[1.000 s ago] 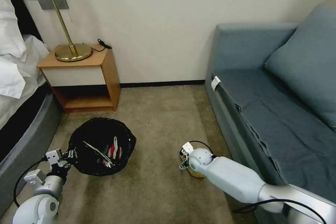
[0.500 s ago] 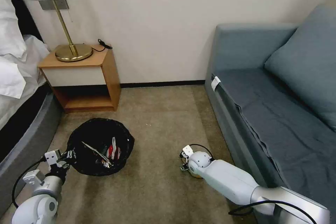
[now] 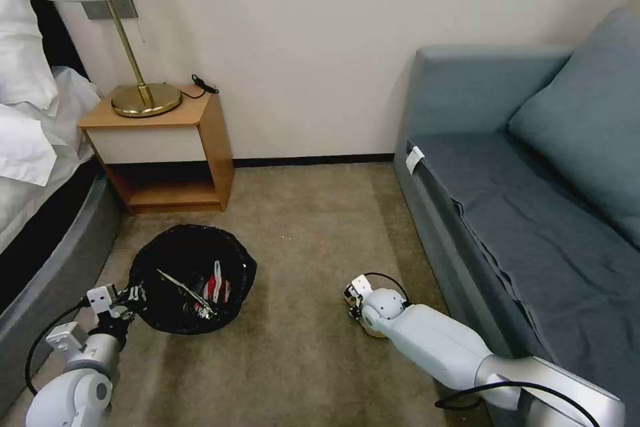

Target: Pick up the trash bin, then pick up the garbage on the floor and place it into the trash bin.

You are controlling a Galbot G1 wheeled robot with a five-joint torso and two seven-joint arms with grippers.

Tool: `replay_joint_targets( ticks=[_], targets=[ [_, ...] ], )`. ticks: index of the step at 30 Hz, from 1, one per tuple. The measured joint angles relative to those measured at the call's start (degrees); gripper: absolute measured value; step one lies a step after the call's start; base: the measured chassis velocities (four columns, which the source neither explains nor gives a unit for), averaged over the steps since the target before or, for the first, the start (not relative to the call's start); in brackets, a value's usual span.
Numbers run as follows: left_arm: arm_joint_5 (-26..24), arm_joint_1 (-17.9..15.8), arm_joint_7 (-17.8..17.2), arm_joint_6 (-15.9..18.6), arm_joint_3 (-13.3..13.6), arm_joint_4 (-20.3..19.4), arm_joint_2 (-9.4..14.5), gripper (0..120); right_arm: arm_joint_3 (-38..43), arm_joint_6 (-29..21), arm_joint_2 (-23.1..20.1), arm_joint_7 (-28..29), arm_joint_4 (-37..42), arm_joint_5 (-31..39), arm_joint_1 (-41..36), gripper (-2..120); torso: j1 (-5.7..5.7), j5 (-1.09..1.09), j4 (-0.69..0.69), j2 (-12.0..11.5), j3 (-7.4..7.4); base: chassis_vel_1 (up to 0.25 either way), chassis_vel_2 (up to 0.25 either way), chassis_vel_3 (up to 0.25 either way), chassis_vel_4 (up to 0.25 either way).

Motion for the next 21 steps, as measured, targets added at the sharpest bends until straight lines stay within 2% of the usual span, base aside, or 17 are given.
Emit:
replay_joint_targets(
  ticks=[1,2,3,5,7,10,12,18,21],
  targets=[
    [0.0,-0.1,0.0,0.0,0.0,0.0,0.0,4,0.0,0.0,0.0,0.3,0.0,-0.1,0.0,29,0.0,0.01,0.0,0.0,0.01,0.0,0.0,0.0,0.0],
    [0.0,-0.1,0.0,0.0,0.0,0.0,0.0,4,0.2,-0.1,-0.3,1.1,0.0,-0.2,0.1,24,0.0,-0.09,-0.05,0.0,0.02,0.0,0.0,0.0,0.0],
    [0.0,-0.1,0.0,0.0,0.0,0.0,0.0,4,0.2,-0.1,-0.3,1.1,0.0,-0.2,0.1,24,0.0,-0.09,-0.05,0.0,0.02,0.0,0.0,0.0,0.0],
    [0.0,-0.1,0.0,0.1,0.1,0.0,0.0,4,0.4,-0.3,-0.5,1.6,0.2,0.1,0.0,17,0.01,-0.16,-0.14,0.0,0.02,0.0,0.0,0.0,0.0],
    [0.0,-0.2,0.0,0.1,0.2,0.0,0.0,4,0.9,-0.5,-1.1,2.4,1.5,1.1,0.0,7,0.01,-0.04,-0.15,0.0,0.03,-0.027,-0.004,0.001,-0.013],
    [0.0,-0.2,0.0,0.1,0.3,-0.1,0.0,4,1.5,-0.6,-1.8,3.1,2.9,2.0,0.0,1,0.01,-0.1,-0.08,0.0,0.02,-0.018,-0.002,0.001,-0.008],
    [0.1,-0.2,0.0,0.1,0.5,-0.1,-0.1,4,2.4,-0.7,-2.9,4.2,5.5,3.2,-0.1,0,0.01,-0.04,-0.04,0.0,0.02,0.0,0.0,0.0,0.0],
    [0.2,-0.2,0.0,0.2,0.9,-0.4,-0.1,4,4.8,-0.9,-4.9,7.3,12.1,5.7,-0.1,0,0.01,-0.04,-0.05,0.0,0.02,0.0,0.0,0.0,0.0],
    [0.2,-0.3,-0.1,0.5,1.4,-0.6,-0.1,4,6.7,-1.0,-5.9,8.7,18.0,7.0,0.4,0,0.01,-0.04,-0.05,0.0,0.01,0.0,0.0,0.0,0.0]
  ],
)
